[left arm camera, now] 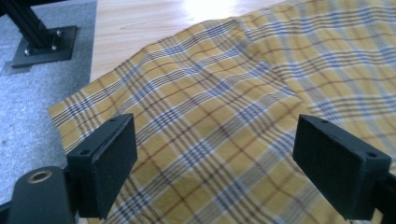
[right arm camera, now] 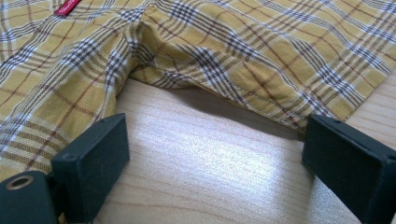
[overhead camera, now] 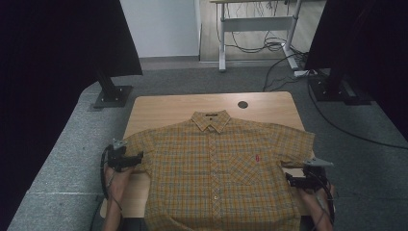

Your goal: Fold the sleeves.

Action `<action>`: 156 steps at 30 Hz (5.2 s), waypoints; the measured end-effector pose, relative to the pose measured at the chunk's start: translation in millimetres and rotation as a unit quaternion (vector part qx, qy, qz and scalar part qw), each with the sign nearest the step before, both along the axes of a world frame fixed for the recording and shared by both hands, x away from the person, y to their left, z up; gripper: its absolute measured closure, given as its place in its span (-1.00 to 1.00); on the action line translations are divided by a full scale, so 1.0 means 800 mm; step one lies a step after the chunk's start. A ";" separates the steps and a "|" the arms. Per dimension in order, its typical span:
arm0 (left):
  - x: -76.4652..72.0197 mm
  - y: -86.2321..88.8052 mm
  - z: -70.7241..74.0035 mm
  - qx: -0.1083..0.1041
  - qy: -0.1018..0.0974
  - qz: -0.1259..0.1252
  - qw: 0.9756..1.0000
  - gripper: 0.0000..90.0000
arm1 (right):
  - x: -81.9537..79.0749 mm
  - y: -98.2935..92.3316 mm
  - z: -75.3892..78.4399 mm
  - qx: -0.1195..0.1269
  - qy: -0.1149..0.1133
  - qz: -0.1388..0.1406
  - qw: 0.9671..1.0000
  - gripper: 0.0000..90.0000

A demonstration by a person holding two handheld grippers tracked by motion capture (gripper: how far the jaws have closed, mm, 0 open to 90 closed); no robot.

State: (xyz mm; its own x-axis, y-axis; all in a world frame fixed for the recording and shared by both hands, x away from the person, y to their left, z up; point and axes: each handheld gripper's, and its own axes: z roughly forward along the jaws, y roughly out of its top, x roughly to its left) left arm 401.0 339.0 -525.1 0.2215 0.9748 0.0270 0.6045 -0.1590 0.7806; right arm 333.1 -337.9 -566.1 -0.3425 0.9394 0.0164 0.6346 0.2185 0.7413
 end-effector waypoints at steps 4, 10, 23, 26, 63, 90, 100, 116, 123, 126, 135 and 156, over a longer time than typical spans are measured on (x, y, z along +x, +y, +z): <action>0.006 0.004 -0.009 0.006 0.008 0.009 1.000 -0.60 | 0.000 0.000 0.000 0.000 0.000 0.001 1.000 -0.85; 0.011 0.006 -0.025 0.019 0.022 0.020 0.999 -0.48 | 0.000 0.000 0.000 0.000 0.000 0.001 1.000 -0.85; 0.005 0.007 -0.033 -0.005 0.005 0.019 1.000 -0.04 | 0.000 0.000 0.000 -0.001 0.000 0.002 1.000 -0.85; 0.004 0.004 -0.033 -0.006 0.003 0.018 1.000 0.17 | 0.000 0.000 0.000 -0.001 0.000 0.002 1.000 -0.86; -0.009 -0.034 0.008 -0.046 -0.065 -0.020 0.997 0.90 | 0.001 0.001 0.000 -0.001 0.000 0.002 1.000 -0.86; 0.012 -0.145 0.017 0.024 -0.044 -0.107 0.993 0.84 | 0.001 0.001 0.000 0.000 0.000 0.003 1.000 -0.86; 0.027 -0.174 -0.014 0.052 0.011 -0.120 0.991 0.76 | 0.001 0.001 0.000 0.000 0.000 0.004 1.000 -0.86; 0.028 -0.159 -0.011 -0.024 0.012 -0.118 0.993 0.26 | 0.001 0.002 0.000 -0.001 0.000 0.006 1.000 -0.86; 0.021 -0.134 0.016 -0.053 -0.033 -0.091 0.994 -0.02 | 0.001 0.002 0.000 -0.001 0.000 0.008 1.000 -0.86; 0.017 -0.118 0.024 -0.066 -0.047 -0.072 0.994 -0.14 | 0.001 0.002 0.000 -0.001 0.000 0.008 1.000 -0.86; 0.015 -0.089 0.014 -0.058 -0.037 -0.035 0.997 -0.45 | 0.001 0.002 0.000 -0.001 0.000 0.009 1.000 -0.86; 0.020 -0.102 -0.027 -0.017 0.032 -0.037 0.999 -0.65 | 0.002 0.002 0.000 -0.001 0.000 0.013 1.000 -0.86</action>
